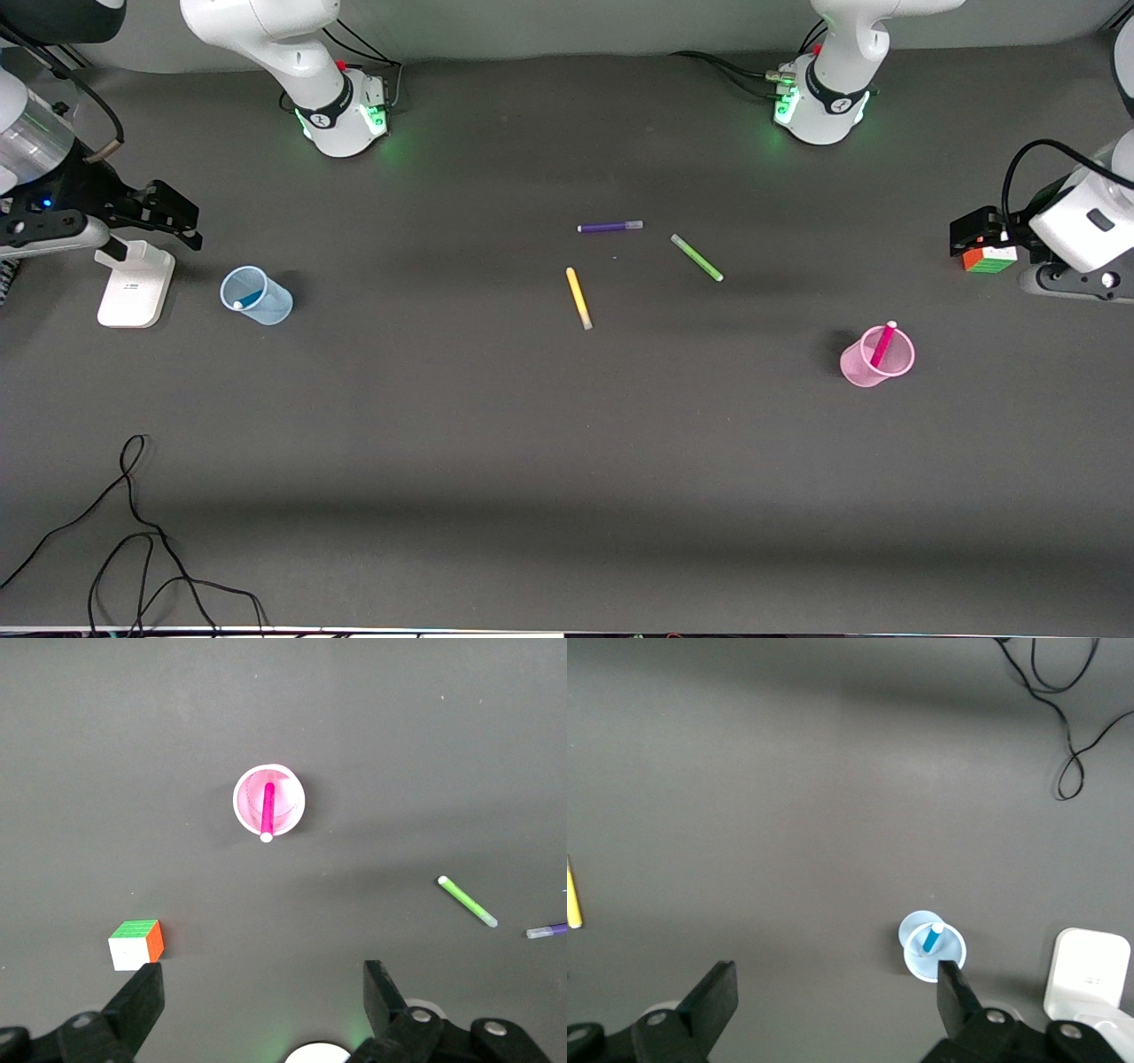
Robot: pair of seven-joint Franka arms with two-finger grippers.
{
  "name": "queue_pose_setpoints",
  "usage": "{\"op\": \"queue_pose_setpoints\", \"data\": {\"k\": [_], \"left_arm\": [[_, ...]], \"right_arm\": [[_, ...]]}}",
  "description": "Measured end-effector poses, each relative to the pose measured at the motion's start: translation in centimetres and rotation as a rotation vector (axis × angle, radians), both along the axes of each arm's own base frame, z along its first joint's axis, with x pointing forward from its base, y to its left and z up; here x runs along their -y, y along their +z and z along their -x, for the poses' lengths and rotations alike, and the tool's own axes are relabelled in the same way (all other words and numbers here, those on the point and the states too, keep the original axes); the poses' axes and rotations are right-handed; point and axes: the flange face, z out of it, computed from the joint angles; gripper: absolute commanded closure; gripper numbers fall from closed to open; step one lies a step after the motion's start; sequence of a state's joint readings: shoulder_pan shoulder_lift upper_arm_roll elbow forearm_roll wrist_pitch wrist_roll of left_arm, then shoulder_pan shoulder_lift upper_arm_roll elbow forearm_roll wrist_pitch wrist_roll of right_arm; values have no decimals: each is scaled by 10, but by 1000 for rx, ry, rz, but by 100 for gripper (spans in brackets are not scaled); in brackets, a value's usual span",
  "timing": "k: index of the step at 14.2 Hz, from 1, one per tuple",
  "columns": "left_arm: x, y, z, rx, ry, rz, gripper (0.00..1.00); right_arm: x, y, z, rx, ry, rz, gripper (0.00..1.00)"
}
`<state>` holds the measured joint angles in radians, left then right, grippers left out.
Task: Place pink and blue markers in matching cups
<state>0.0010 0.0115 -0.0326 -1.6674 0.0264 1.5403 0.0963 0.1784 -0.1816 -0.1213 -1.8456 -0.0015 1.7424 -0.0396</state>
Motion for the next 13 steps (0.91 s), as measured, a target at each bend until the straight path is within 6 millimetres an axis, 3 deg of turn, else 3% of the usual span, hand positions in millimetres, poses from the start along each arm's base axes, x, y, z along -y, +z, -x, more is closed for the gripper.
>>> {"op": "queue_pose_setpoints", "data": {"k": [4, 10, 13], "left_arm": [[8, 0, 0, -1, -13, 3, 0], [9, -1, 0, -3, -15, 3, 0], [9, -1, 0, -2, -15, 3, 0]], "right_arm": [[-2, -8, -3, -26, -25, -96, 0], [-2, -29, -6, -102, -14, -24, 0], [-2, -29, -8, -102, -20, -23, 0]]}}
